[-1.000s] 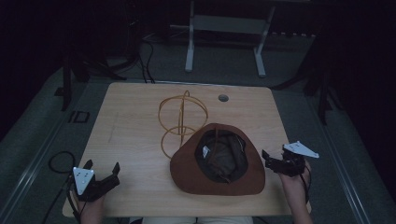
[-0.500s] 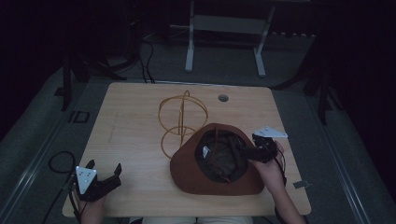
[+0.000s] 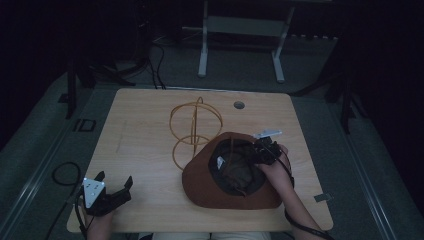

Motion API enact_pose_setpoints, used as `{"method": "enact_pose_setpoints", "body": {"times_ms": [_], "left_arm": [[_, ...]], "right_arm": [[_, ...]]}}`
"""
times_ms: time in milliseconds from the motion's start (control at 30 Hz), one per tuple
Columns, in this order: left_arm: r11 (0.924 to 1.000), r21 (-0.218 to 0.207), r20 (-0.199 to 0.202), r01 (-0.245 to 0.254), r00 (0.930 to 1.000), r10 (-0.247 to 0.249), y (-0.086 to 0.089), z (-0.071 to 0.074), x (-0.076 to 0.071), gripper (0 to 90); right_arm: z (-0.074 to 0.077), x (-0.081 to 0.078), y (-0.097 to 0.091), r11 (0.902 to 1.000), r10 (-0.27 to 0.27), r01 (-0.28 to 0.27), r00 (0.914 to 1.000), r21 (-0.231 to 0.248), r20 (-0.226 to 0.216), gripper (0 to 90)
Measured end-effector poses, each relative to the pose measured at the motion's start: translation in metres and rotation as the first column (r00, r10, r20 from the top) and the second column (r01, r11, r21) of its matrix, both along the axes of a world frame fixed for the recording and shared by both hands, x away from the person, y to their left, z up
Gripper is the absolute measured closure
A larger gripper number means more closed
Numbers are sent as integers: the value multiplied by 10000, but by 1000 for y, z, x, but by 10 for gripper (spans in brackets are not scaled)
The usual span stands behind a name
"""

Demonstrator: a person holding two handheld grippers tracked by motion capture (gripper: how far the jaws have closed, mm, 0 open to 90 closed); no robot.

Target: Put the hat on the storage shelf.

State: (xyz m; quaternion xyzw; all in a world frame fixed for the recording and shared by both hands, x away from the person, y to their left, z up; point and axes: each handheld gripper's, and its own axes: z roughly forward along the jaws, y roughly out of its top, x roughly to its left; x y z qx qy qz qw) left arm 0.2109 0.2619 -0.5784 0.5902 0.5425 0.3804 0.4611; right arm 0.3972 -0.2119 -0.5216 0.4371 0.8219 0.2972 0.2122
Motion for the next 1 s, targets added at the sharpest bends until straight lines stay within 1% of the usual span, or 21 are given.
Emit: {"method": "enact_pose_setpoints", "body": {"times_ms": [67, 133, 167, 200, 233, 300, 367, 400, 433, 500, 533, 567, 633, 667, 700, 800, 833, 867, 900, 933, 1000], "left_arm": [[9997, -4, -8, 231, 9997, -231, -3, 0, 1, 60], [9993, 99, -123, 358, 9993, -357, -5, 0, 1, 61], [9993, 99, -123, 358, 9993, -357, -5, 0, 1, 61], [9988, 157, -173, 459, 9988, -457, -7, 0, 1, 61], [9984, 77, -163, 558, 9983, -557, -8, 1, 1, 63], [9980, -74, -119, 632, 9979, -633, -8, 1, 1, 67], [9976, -188, -106, 667, 9977, -670, -8, 2, 0, 67], [9974, -244, -135, 682, 9976, -685, -8, 2, 0, 67], [9974, -244, -135, 682, 9976, -685, -8, 2, 0, 67], [9969, -338, -241, 710, 9971, -718, -8, 1, 1, 67], [9969, -338, -241, 710, 9971, -718, -8, 1, 1, 67], [9956, -453, -271, 817, 9962, -830, -8, 2, 1, 67], [9950, -443, -337, 897, 9953, -912, -9, 3, 1, 74], [9922, -463, -354, 1159, 9924, -1176, -10, 3, 0, 74], [9922, -463, -354, 1159, 9924, -1176, -10, 3, 0, 74], [9917, -207, -569, 1268, 9902, -1278, -16, 5, 0, 74], [9917, -207, -569, 1268, 9902, -1278, -16, 5, 0, 74], [9899, -374, -776, 1369, 9872, -1394, -17, 7, 0, 74], [9899, -374, -776, 1369, 9872, -1394, -17, 7, 0, 74], [9853, -452, -802, 1646, 9826, -1678, -18, 9, -2, 74], [9842, -357, -878, 1735, 9805, -1760, -20, 10, -2, 74]], "right_arm": [[-6, 2, 3, 9997, 136, -140, 9997, -192, -203, 190], [-11, 3, 7, 9980, -47, 43, 10000, -632, -61, 192], [-11, 3, 7, 9980, -47, 43, 10000, -632, -61, 192], [-17, 3, 10, 9935, -171, 170, 9999, -1129, 4, 261], [-19, 3, 11, 9897, 17, -18, 10000, -1431, -8, 333], [-24, 2, 13, 9790, 358, -331, 9993, -2013, 94, 393], [-24, 2, 13, 9790, 358, -331, 9993, -2013, 94, 393], [-25, 0, 15, 9799, -283, 338, 9991, -1967, 311, 554], [-24, -1, 14, 9793, -488, 551, 9981, -1949, 367, 640], [-22, -1, 11, 9797, -801, 875, 9956, -1804, 476, 729], [-22, -1, 11, 9797, -801, 875, 9956, -1804, 476, 729], [-22, -3, 9, 9803, -989, 1080, 9931, -1652, 623, 776], [-22, -5, 9, 9810, -1055, 1172, 9910, -1546, 820, 812], [-22, -6, 9, 9809, -1118, 1254, 9891, -1484, 963, 821], [-20, -7, 7, 9823, -1130, 1267, 9882, -1376, 1032, 829], [-10, -11, 1, 9868, -1281, 1391, 9837, -832, 1262, 837], [-10, -11, 1, 9868, -1281, 1391, 9837, -832, 1262, 837], [-1, -14, -5, 9882, -1417, 1486, 9790, -370, 1469, 839], [-1, -14, -5, 9882, -1417, 1486, 9790, -370, 1469, 839], [9, -17, -12, 9884, -1519, 1497, 9762, 261, 1548, 839], [20, -21, -19, 9852, -1639, 1531, 9730, 768, 1626, 840]]}}
